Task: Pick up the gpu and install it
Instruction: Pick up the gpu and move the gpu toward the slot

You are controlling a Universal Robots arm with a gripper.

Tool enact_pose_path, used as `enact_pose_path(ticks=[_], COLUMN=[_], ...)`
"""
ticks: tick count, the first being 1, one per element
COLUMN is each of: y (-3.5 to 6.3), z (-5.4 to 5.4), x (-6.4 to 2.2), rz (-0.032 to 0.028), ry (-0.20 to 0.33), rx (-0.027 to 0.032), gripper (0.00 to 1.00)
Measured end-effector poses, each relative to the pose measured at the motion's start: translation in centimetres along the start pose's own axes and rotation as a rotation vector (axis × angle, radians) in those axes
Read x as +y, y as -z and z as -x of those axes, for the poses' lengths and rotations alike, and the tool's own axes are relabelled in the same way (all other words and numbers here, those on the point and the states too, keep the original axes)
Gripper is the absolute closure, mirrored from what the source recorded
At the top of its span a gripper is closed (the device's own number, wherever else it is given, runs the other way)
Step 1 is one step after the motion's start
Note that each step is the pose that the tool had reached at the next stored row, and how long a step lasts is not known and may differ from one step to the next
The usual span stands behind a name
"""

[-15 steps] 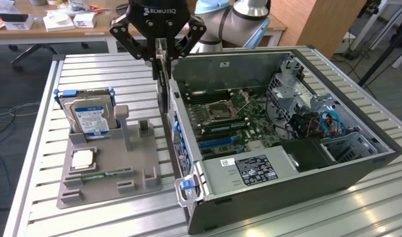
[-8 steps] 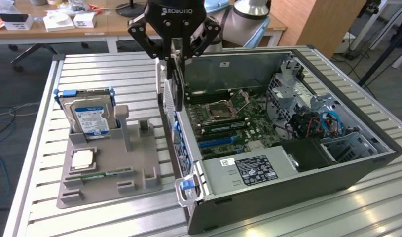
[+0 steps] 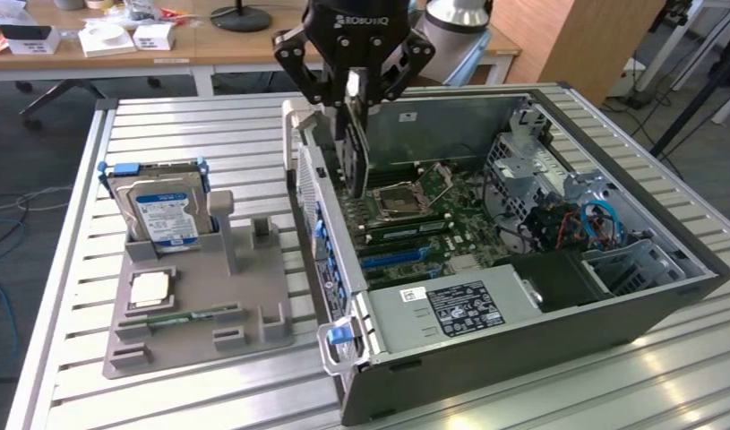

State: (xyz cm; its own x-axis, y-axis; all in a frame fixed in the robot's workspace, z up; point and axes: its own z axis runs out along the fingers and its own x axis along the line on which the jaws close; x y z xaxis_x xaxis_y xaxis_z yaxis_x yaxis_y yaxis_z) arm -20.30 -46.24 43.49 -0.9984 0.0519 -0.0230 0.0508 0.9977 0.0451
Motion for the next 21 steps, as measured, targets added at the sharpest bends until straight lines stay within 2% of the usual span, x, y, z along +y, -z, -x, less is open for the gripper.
enact_pose_path(ticks=[21], y=[-0.19], z=[7.3], x=[0.37], rz=[0.0], ry=[0.0], rx=[0.0], gripper=[0.74])
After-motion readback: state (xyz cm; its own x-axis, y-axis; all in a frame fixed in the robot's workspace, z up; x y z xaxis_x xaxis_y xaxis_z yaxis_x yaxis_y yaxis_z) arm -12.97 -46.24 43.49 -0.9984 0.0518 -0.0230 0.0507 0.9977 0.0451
